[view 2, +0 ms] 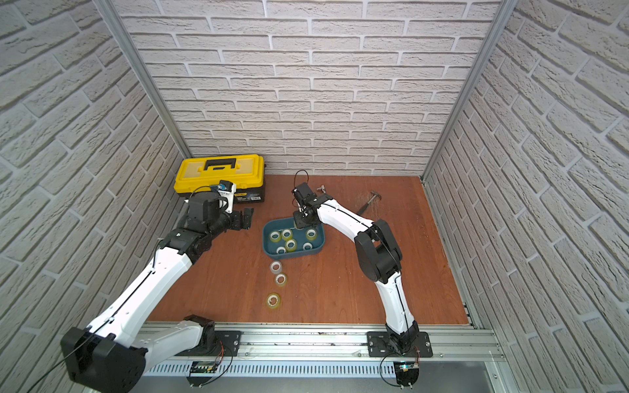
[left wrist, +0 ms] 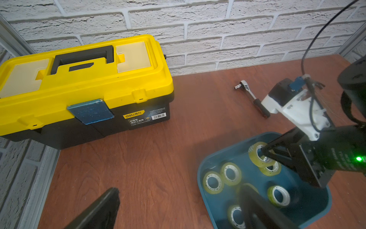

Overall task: Put the transparent tape into the storage box
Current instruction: Place the tape in the storage box.

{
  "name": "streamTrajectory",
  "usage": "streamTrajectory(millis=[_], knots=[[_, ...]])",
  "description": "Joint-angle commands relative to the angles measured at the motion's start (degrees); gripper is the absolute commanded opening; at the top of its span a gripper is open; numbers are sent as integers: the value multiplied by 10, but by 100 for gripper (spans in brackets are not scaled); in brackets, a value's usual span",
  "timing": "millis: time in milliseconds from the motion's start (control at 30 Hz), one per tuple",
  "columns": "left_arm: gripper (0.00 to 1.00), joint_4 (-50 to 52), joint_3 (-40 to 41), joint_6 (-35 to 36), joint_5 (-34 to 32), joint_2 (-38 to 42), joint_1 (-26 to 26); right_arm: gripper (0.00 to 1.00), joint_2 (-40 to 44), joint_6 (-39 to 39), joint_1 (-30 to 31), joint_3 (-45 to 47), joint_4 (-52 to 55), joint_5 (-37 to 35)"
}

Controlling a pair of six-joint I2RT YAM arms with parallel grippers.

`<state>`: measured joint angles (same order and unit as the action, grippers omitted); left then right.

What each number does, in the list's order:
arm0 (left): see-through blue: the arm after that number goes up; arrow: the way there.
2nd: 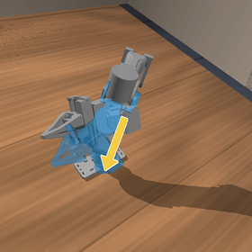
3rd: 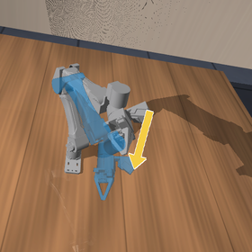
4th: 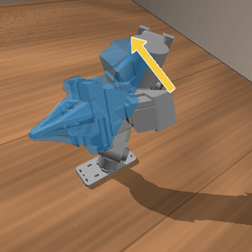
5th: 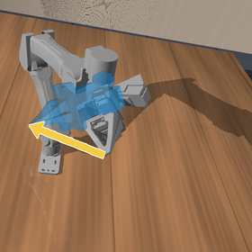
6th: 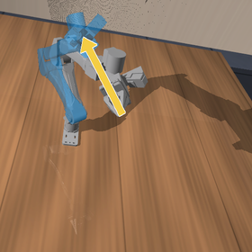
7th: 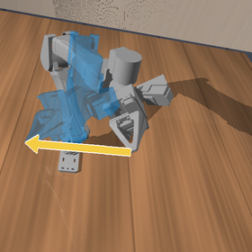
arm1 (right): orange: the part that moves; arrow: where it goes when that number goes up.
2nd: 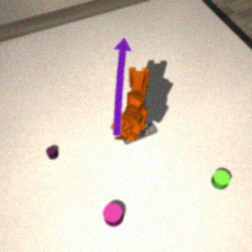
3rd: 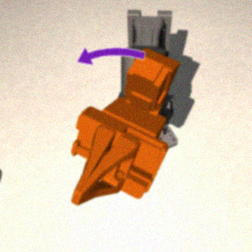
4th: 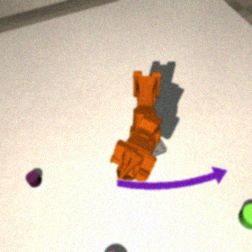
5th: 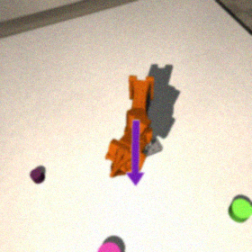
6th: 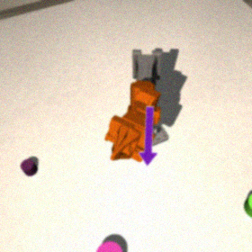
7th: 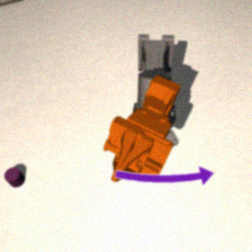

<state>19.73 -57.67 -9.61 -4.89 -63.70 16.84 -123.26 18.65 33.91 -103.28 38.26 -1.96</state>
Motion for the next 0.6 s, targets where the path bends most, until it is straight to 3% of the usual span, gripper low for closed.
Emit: streamTrajectory(millis=[0, 300, 467, 567], knots=[[98, -11, 6, 7, -4, 8, 2, 9, -23, 7, 4, -16, -8, 10], [98, -13, 6, 7, -2, 8, 2, 15, -51, 14, 5, -21, -14, 12], [98, -12, 6, 7, -2, 5, 2, 37, -49, 16, 5, -20, -14, 19], [98, -13, 6, 8, -2, 4, 2, 45, -36, 16, 6, -19, -14, 21]])
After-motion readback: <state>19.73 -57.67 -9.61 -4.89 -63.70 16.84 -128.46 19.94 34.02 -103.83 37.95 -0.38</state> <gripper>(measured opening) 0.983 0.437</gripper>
